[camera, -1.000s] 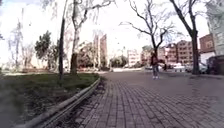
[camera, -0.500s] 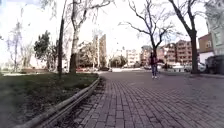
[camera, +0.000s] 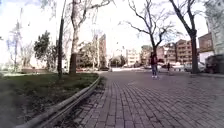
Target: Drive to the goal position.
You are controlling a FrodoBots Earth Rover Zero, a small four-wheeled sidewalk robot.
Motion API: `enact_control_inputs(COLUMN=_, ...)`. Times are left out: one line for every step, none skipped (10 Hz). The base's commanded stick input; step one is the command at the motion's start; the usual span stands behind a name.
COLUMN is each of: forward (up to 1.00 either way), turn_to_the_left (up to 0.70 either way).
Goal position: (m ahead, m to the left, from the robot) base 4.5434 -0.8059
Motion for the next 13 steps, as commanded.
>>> enact_control_inputs(forward=0.0, turn_to_the_left=-0.7)
enact_control_inputs(forward=0.0, turn_to_the_left=-0.7)
enact_control_inputs(forward=0.0, turn_to_the_left=-0.7)
enact_control_inputs(forward=0.0, turn_to_the_left=-0.7)
enact_control_inputs(forward=0.0, turn_to_the_left=-0.7)
enact_control_inputs(forward=0.0, turn_to_the_left=-0.7)
enact_control_inputs(forward=0.0, turn_to_the_left=-0.7)
enact_control_inputs(forward=0.0, turn_to_the_left=-0.7)
enact_control_inputs(forward=0.0, turn_to_the_left=-0.7)
enact_control_inputs(forward=0.0, turn_to_the_left=-0.7)
enact_control_inputs(forward=0.0, turn_to_the_left=-0.7)
enact_control_inputs(forward=0.0, turn_to_the_left=-0.7)
enact_control_inputs(forward=0.0, turn_to_the_left=-0.61)
